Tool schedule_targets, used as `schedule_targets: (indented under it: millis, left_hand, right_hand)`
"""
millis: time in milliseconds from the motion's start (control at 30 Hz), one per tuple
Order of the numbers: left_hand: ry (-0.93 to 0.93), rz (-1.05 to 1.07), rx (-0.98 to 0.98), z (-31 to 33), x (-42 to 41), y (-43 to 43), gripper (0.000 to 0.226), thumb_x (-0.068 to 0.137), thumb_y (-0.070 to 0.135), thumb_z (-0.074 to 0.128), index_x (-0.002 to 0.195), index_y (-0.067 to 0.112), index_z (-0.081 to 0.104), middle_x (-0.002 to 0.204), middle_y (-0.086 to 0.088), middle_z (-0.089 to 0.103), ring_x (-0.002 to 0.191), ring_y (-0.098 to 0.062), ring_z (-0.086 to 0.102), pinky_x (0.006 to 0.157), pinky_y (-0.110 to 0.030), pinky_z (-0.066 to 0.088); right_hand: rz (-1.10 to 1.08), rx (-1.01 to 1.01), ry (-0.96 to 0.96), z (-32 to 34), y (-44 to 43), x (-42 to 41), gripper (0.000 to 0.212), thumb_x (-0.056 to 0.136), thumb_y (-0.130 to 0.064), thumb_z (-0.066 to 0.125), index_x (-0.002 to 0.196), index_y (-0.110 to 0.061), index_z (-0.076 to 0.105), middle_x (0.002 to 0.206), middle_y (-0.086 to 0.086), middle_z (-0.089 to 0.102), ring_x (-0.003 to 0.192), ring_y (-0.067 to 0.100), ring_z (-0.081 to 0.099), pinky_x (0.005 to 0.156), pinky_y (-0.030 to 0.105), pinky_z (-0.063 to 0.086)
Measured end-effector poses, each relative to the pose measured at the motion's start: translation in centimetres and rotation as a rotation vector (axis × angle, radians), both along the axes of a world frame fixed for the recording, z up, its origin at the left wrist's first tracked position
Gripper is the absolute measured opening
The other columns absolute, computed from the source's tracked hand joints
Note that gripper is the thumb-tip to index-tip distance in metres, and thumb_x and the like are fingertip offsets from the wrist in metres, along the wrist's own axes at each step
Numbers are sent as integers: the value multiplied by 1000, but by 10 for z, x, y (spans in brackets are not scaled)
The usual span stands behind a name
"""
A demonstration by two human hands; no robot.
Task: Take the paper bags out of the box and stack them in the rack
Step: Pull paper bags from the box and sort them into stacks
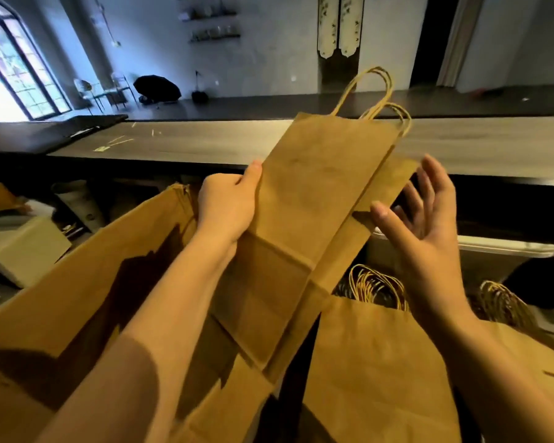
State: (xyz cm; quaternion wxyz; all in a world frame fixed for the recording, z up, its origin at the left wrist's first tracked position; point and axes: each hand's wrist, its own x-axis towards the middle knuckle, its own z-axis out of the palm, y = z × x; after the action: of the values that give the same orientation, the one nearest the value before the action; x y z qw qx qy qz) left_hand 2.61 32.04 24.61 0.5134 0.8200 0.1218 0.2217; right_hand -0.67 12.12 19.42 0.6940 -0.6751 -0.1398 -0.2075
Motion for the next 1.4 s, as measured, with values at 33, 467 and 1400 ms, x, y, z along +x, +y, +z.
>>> schedule_targets:
  millis: [33, 467, 1400]
  left_hand:
    - [-7, -20, -57, -4, 1, -18, 51, 94, 44, 48, 56, 11, 55, 60, -4, 52, 60, -16, 49, 62, -31, 37]
    - [423, -253, -471, -139, -36, -159, 32, 99, 38, 42, 93, 15, 65, 93, -2, 68, 88, -18, 63, 78, -35, 50]
    - [618, -353, -727, -205, -84, -189, 18, 96, 21, 51, 111, 27, 58, 132, -4, 54, 127, -20, 46, 112, -40, 31]
  right_hand:
    - [83, 104, 35, -3, -9, -6, 95, 69, -51, 73, 147, -33, 23, 151, -9, 32, 137, 9, 35, 112, 41, 34]
    - [126, 178, 642, -96, -97, -90, 38, 86, -45, 57, 116, -59, 40, 107, -36, 61, 103, -8, 60, 83, 21, 54]
    - [-550, -508, 877, -191, -235, -134, 59, 75, -35, 75, 124, -36, 43, 86, -16, 53, 79, 4, 55, 65, 24, 48]
